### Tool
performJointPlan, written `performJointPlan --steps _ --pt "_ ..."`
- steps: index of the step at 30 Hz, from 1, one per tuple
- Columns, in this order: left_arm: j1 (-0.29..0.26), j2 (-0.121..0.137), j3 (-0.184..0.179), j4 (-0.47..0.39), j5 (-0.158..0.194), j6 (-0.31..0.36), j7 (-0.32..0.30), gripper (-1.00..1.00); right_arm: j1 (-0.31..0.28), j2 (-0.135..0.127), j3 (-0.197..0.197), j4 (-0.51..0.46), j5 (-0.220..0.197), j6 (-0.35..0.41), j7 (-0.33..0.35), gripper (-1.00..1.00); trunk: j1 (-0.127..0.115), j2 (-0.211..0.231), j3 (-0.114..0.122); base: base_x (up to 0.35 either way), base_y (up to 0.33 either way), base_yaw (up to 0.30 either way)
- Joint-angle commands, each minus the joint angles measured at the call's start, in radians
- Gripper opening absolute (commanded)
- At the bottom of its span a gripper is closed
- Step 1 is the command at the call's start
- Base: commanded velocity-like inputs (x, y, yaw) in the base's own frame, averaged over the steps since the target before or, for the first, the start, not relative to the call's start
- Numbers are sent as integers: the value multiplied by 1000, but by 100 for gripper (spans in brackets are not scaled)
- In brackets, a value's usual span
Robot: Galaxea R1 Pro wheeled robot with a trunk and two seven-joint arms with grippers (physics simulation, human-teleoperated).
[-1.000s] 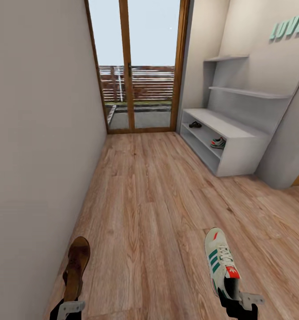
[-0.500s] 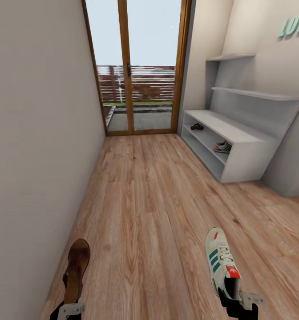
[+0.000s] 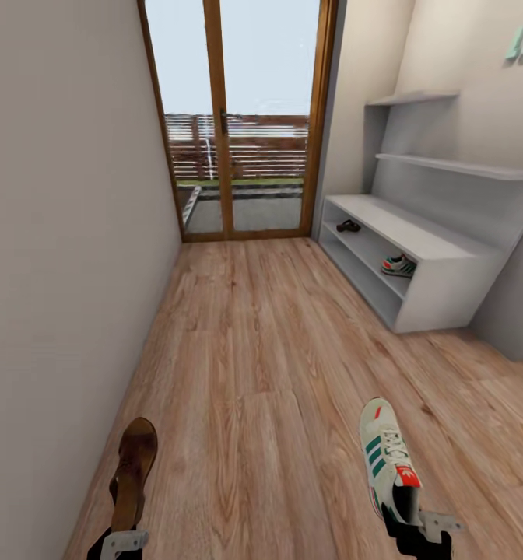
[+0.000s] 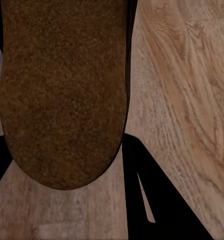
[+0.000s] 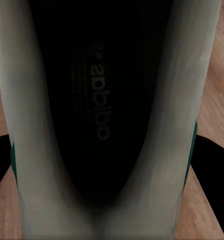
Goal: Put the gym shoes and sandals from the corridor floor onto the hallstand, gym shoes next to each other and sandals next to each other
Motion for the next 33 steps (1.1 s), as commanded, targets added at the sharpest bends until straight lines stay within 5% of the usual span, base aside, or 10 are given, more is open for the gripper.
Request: performJointPlan --steps 1,33 --pt "-1 -1 9 0 -8 -3 -8 -100 -1 0 -9 0 4 -3 8 -100 0 0 -1 339 0 0" --pt "-1 -1 9 0 -9 -3 -8 -100 -1 -1 -9 1 5 -3 8 -100 0 0 -1 339 0 0"
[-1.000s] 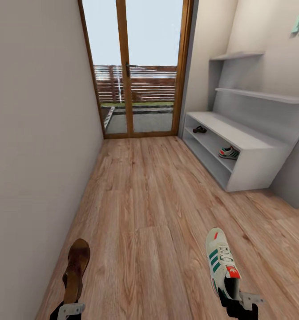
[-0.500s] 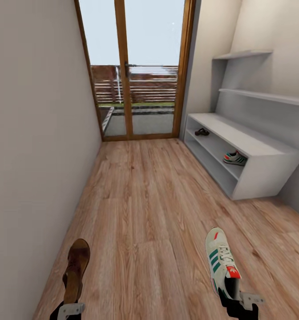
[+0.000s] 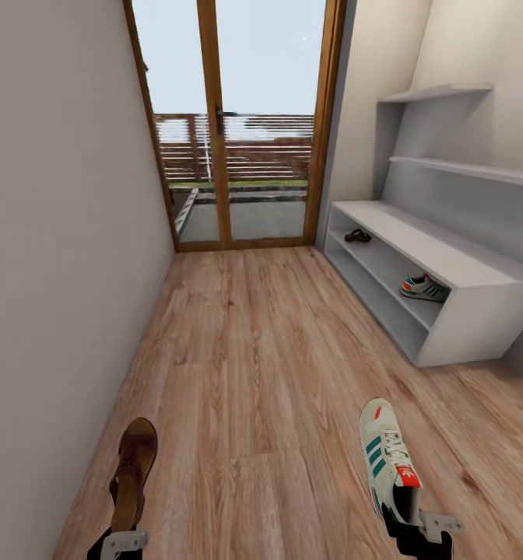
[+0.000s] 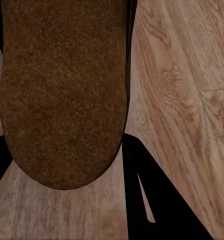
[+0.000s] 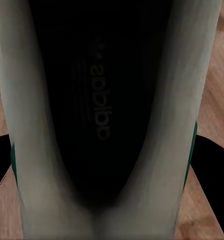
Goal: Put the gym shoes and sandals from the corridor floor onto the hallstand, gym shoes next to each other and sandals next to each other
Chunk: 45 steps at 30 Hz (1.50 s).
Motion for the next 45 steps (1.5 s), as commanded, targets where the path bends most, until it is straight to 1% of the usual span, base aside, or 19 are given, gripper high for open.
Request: performJointPlan --steps 1,45 --pt "-1 -1 9 0 -8 -3 -8 -100 -1 0 -9 1 4 -3 8 -100 0 0 -1 339 0 0" --pt "-1 -1 6 1 -12 -3 -8 -100 -1 1 -9 1 4 -3 8 -100 0 0 -1 339 0 0"
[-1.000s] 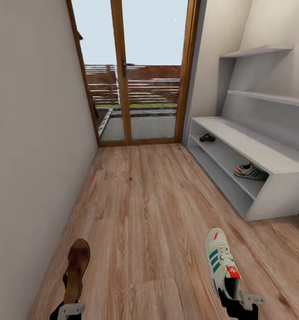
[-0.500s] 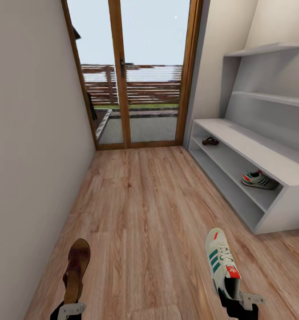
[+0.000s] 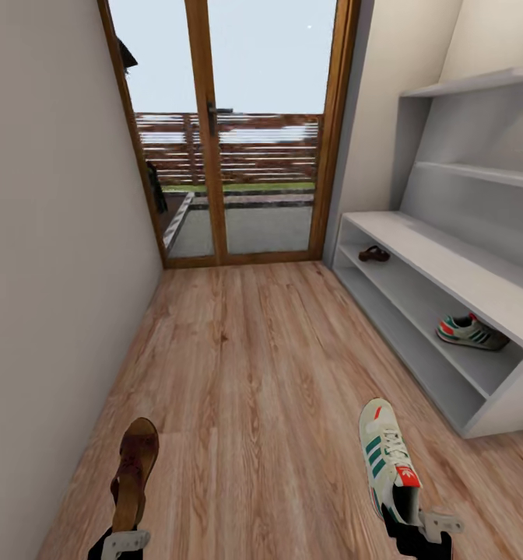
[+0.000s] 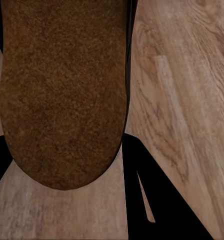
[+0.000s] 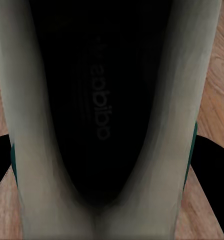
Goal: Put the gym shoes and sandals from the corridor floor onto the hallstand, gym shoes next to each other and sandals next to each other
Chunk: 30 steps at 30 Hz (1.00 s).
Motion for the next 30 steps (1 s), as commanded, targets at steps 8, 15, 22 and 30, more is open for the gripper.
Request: performJointPlan --steps 8,15,22,30 --pt "-1 -1 9 0 -9 -3 -8 -100 -1 0 -9 1 4 -3 8 -100 0 0 -1 339 0 0" --pt "-1 0 9 1 -9 -3 -8 -100 -1 0 -9 0 4 -3 8 -100 0 0 -1 339 0 0" --pt "-1 -1 9 1 -9 -3 -7 -100 -1 0 -9 0 4 -3 8 -100 0 0 -1 339 0 0" --pt "-1 0 9 1 -9 -3 -7 -100 -1 0 -9 0 4 -3 8 -100 0 0 -1 339 0 0"
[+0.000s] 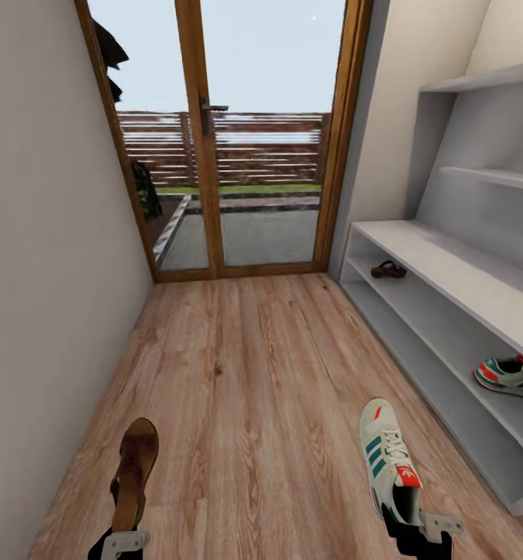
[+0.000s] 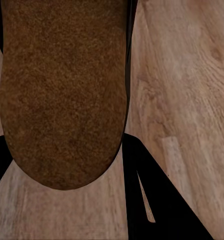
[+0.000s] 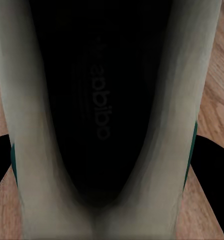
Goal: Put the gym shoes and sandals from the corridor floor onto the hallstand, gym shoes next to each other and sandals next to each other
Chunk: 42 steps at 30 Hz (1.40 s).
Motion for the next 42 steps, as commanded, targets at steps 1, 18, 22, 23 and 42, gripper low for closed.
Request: performJointPlan --steps 1,18,22,23,42 --pt "-1 -1 9 0 -8 -3 -8 -100 -1 1 -9 0 4 -3 8 -100 0 0 -1 339 0 0" --pt "-1 0 8 14 -8 -3 -8 -100 -1 1 -9 2 4 -3 8 -100 0 0 -1 339 0 0" --pt "-1 0 8 14 -10 -3 -8 -100 -1 1 -9 2 4 -3 8 -100 0 0 -1 339 0 0" --pt "-1 0 8 14 -10 -3 -8 -100 -1 1 -9 2 4 -3 8 -100 0 0 -1 339 0 0" --pt "-1 0 8 14 -10 -3 -8 -100 -1 0 -9 0 3 -3 8 -100 0 0 -1 339 0 0"
